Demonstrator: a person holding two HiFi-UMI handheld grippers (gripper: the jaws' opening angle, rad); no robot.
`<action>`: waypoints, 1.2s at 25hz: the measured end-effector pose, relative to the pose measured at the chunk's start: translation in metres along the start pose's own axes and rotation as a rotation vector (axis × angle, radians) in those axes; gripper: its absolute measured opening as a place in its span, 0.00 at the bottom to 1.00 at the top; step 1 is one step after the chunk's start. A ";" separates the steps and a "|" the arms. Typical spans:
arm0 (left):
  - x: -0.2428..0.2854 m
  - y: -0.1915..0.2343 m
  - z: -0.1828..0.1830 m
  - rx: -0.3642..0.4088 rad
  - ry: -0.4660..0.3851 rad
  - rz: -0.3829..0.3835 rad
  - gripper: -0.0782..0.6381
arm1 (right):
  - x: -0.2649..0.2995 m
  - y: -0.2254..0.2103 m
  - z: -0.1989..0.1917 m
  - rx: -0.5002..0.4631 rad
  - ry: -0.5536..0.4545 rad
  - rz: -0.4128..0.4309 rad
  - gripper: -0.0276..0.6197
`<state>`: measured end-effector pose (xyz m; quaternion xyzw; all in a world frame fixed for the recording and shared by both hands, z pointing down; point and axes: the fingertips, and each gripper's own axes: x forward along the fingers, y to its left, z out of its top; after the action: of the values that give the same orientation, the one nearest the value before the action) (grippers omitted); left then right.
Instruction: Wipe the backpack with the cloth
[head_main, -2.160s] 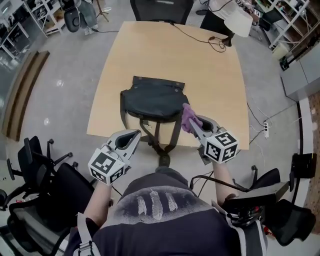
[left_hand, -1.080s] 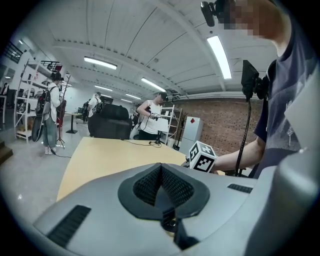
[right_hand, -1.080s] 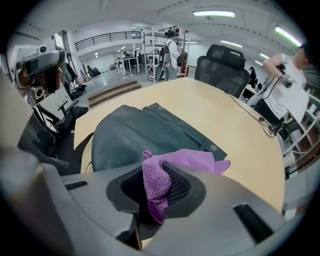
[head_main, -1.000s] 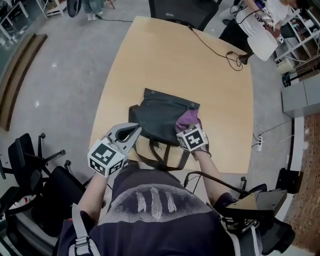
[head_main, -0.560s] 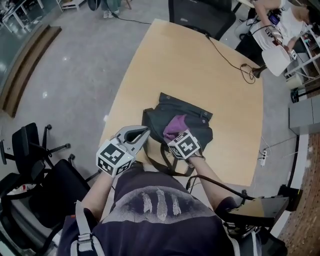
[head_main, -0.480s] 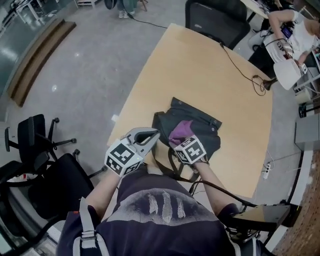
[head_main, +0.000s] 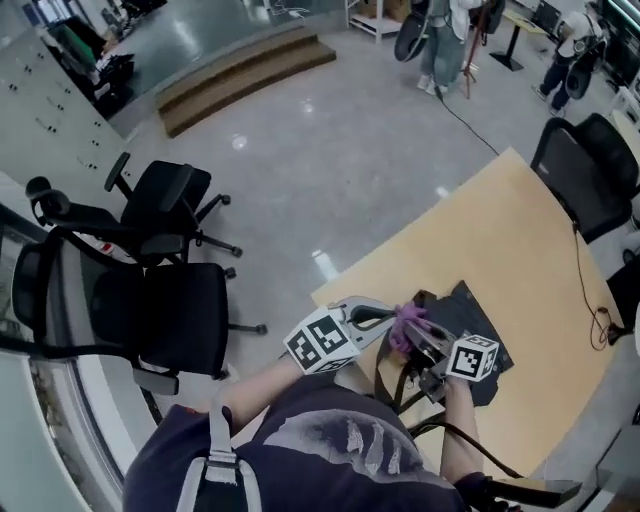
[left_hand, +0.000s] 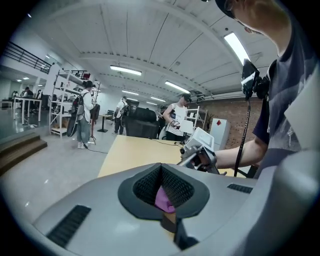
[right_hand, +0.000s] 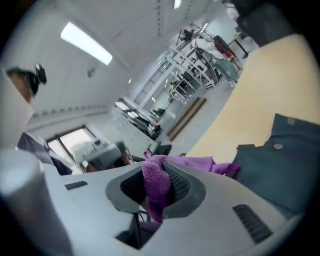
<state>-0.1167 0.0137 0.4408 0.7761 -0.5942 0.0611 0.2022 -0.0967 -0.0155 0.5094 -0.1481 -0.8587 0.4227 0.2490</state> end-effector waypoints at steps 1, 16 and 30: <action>-0.007 0.004 -0.002 -0.007 0.000 0.026 0.12 | 0.000 0.000 0.015 0.075 -0.062 0.043 0.13; -0.025 0.044 -0.021 -0.029 0.039 0.159 0.12 | 0.004 -0.186 0.034 -0.347 0.296 -0.627 0.13; 0.066 0.039 -0.007 0.045 0.074 -0.154 0.12 | -0.119 -0.219 0.019 -0.249 0.290 -0.923 0.13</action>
<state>-0.1336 -0.0512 0.4789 0.8210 -0.5234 0.0874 0.2108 -0.0177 -0.2145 0.6391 0.1617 -0.8351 0.1378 0.5074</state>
